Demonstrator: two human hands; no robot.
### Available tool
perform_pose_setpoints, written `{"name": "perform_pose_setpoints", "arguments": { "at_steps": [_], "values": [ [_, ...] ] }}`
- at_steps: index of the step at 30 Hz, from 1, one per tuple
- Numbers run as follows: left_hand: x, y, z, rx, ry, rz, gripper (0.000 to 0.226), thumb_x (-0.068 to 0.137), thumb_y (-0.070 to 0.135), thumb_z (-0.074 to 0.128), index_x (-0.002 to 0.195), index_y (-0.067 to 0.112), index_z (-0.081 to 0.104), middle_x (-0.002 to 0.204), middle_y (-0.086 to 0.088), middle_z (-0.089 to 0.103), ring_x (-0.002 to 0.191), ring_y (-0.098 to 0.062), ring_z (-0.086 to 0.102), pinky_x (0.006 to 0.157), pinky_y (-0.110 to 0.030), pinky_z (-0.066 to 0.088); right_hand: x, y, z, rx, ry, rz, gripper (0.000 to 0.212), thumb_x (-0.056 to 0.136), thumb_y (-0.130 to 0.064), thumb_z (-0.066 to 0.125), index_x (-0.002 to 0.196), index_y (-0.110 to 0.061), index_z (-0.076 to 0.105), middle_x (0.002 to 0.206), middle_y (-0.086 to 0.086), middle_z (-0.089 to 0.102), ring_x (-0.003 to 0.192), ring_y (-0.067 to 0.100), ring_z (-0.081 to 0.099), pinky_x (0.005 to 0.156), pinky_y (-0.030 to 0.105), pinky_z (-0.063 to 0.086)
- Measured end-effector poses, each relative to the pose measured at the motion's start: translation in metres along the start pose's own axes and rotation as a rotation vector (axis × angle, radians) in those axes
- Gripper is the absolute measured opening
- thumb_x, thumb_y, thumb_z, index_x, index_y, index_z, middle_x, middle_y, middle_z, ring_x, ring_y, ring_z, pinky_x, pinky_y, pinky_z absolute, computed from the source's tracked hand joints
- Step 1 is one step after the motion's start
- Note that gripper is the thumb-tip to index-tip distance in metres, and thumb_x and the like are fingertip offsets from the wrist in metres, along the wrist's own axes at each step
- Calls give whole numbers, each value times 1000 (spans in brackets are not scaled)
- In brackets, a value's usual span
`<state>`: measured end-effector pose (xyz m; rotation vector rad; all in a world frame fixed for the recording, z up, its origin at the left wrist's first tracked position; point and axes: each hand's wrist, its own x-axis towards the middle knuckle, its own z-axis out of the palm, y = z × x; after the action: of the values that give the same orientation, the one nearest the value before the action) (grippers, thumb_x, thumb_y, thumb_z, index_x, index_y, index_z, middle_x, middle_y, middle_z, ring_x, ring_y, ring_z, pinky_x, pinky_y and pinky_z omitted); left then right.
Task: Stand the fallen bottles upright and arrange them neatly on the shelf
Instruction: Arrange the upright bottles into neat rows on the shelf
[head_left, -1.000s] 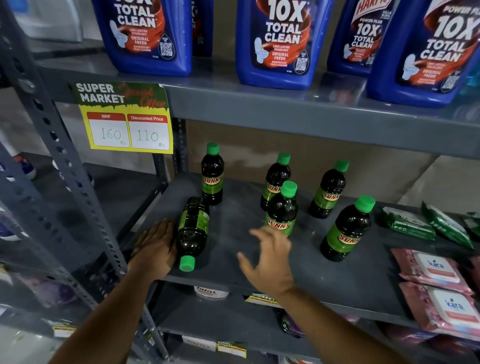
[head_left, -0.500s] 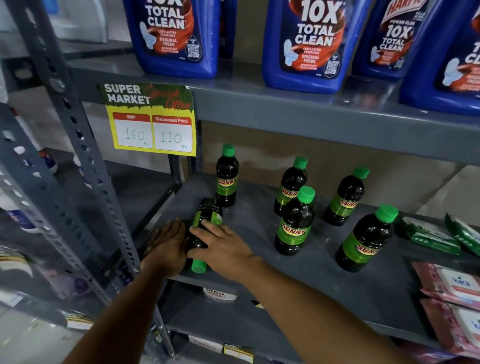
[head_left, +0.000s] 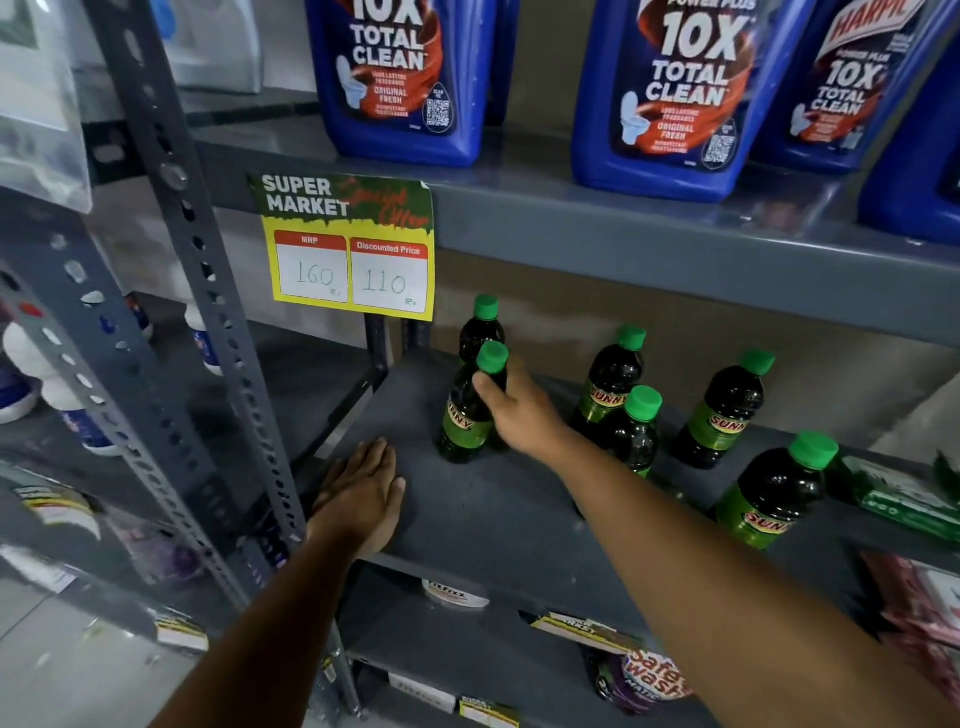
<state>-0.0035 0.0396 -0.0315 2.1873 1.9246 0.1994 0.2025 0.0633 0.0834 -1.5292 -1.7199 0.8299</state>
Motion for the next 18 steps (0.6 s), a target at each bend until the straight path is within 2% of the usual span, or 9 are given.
{"name": "perform_pose_setpoints", "arguments": {
  "at_steps": [3, 6, 9, 11, 13, 15, 18],
  "values": [
    [0, 1, -1, 4, -10, -10, 59, 96, 40, 15, 150, 17, 5, 161, 3, -2, 147, -14, -5, 119, -36, -3, 17, 0, -2, 53, -10, 23, 49, 96, -38, 50, 138, -15, 39, 133, 10, 57, 123, 30, 53, 100, 40, 43],
    [0, 1, -1, 11, -9, -9, 59, 96, 41, 16, 150, 17, 6, 161, 2, 0, 147, -14, -5, 120, -36, -1, 15, 1, 5, 42, -80, 8, 57, 91, -46, 56, 141, -25, 37, 137, 4, 54, 124, 23, 50, 101, 39, 42],
    [0, 1, -1, 9, -10, -10, 59, 96, 41, 16, 150, 17, 8, 161, 3, 0, 147, -14, -4, 120, -36, -1, 13, 2, 20, -35, -30, -47, 82, 73, -48, 76, 140, -31, 33, 137, 3, 51, 122, 22, 50, 101, 41, 43],
    [1, 1, -1, 7, -7, -13, 59, 96, 41, 17, 150, 17, 9, 162, 3, 1, 147, -14, -4, 120, -37, -1, 15, 2, 29, -84, 80, -67, 87, 66, -42, 83, 137, -26, 36, 132, 11, 50, 120, 29, 51, 99, 45, 45],
    [0, 1, -1, 5, 2, -12, 59, 96, 40, 18, 150, 17, 11, 162, 3, 3, 147, -14, -3, 120, -37, 0, 18, 3, 31, -117, 140, -72, 83, 66, -35, 85, 133, -20, 37, 125, 14, 53, 115, 34, 54, 95, 45, 47],
    [0, 0, -1, 3, 13, 0, 59, 96, 40, 18, 150, 16, 12, 162, 2, 4, 147, -15, -2, 120, -38, 1, 18, 3, 29, -76, 128, -27, 78, 67, -26, 81, 129, -18, 35, 116, 10, 58, 108, 32, 59, 89, 41, 50],
    [-1, -1, 1, 9, 28, 14, 59, 96, 40, 16, 149, 15, 12, 162, 0, 5, 148, -16, -1, 120, -38, 2, 16, 8, 28, -29, 56, -1, 86, 66, -23, 78, 133, -21, 25, 113, 4, 57, 104, 25, 59, 88, 39, 50]
  ]
}}
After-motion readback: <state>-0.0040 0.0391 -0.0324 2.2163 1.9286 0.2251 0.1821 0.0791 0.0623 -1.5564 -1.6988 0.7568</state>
